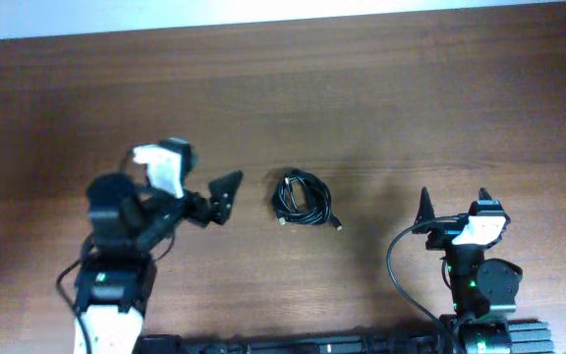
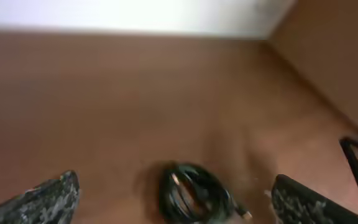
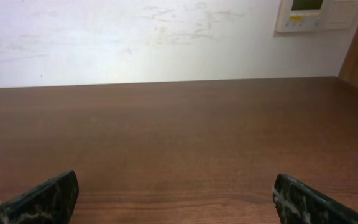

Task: Untangle cables
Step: 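Reach the left gripper to the black cable coil and grasp it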

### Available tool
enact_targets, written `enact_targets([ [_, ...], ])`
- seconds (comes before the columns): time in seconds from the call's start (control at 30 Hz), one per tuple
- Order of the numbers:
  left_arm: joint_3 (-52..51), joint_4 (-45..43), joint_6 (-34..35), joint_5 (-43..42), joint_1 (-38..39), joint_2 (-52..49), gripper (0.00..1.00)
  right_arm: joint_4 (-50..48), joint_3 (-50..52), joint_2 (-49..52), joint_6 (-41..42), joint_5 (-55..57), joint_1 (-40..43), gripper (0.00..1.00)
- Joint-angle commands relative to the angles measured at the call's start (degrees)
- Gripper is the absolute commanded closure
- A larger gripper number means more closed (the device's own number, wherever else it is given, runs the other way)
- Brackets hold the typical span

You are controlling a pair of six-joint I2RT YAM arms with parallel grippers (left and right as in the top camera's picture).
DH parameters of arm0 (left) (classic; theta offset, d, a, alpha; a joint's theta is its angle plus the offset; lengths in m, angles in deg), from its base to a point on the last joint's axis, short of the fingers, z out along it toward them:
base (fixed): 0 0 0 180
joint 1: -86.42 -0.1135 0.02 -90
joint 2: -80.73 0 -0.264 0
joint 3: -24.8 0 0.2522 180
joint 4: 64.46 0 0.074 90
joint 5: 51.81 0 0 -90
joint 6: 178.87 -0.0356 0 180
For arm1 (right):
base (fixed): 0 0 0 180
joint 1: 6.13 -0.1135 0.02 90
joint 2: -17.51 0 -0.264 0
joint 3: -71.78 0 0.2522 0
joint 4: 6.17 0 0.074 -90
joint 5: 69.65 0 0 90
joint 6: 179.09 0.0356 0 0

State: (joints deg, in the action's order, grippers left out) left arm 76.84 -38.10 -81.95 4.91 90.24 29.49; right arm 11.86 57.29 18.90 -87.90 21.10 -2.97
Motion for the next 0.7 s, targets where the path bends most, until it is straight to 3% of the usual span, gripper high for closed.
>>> enact_targets([
  [0.0, 1.3, -0.1, 1.4, 2.0, 5.5, -6.8, 0.01, 0.2, 0.4, -0.3, -0.3, -0.1, -0.5, 0.02],
  [0.2, 2.7, -0.3, 1.2, 19.1, 18.2, -15.6, 0.01, 0.2, 0.4, -0.3, -0.3, -0.1, -0.5, 0.01],
  [0.4, 2.7, -0.4, 1.2, 19.6, 18.2, -16.8, 0.01, 0.2, 0.4, -0.3, -0.3, -0.1, -0.5, 0.02],
  [0.53, 2.7, -1.0, 1.3, 24.2, 18.8, -23.9, 0.2, 0.2, 0.4, -0.3, -0.3, -0.1, -0.5, 0.02],
  [0.67, 2.7, -7.8, 1.4, 26.3, 22.3, -34.8, 0.27, 0.2, 0.4, -0.3, -0.3, -0.1, -0.5, 0.02],
])
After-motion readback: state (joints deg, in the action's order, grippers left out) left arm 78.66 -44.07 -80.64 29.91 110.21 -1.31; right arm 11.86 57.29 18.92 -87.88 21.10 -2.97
